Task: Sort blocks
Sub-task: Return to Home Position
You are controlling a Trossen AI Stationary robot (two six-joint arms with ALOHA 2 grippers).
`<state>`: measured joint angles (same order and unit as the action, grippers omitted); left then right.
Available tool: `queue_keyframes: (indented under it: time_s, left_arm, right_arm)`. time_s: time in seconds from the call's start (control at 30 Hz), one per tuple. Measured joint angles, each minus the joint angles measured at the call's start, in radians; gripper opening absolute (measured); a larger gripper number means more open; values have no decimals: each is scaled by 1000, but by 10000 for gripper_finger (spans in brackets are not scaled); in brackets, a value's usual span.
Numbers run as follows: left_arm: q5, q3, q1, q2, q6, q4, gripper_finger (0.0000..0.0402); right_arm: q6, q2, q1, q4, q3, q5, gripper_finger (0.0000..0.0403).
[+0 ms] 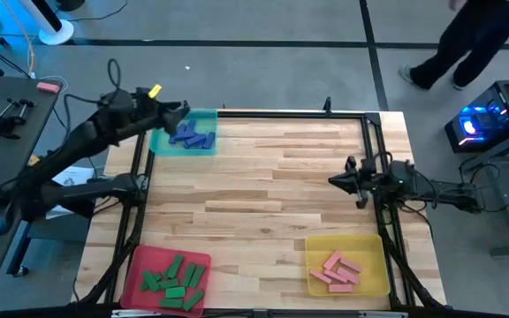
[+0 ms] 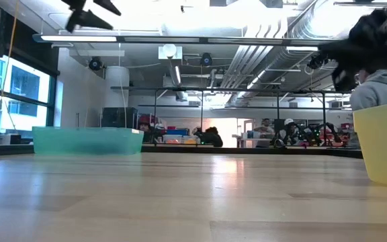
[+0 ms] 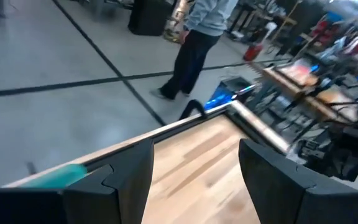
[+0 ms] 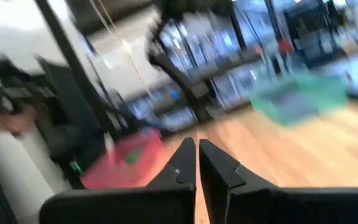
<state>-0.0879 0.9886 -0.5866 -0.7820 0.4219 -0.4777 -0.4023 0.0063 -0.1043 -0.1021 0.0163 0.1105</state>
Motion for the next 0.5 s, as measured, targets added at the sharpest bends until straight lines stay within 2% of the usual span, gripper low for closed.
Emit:
queue_keyframes:
  time_s: [0.1, 0.33, 0.5]
  left_arm:
    - [25, 0, -37, 60, -72, -61, 220]
    - [154, -5, -110, 199, -234, -94, 220]
    - [191, -129, -130, 326, -278, -64, 220]
  right_arm:
    - [-22, 2, 0, 98, 0, -12, 0]
    - [-69, 13, 0, 98, 1, -24, 0]
    - [-69, 14, 0, 98, 1, -24, 0]
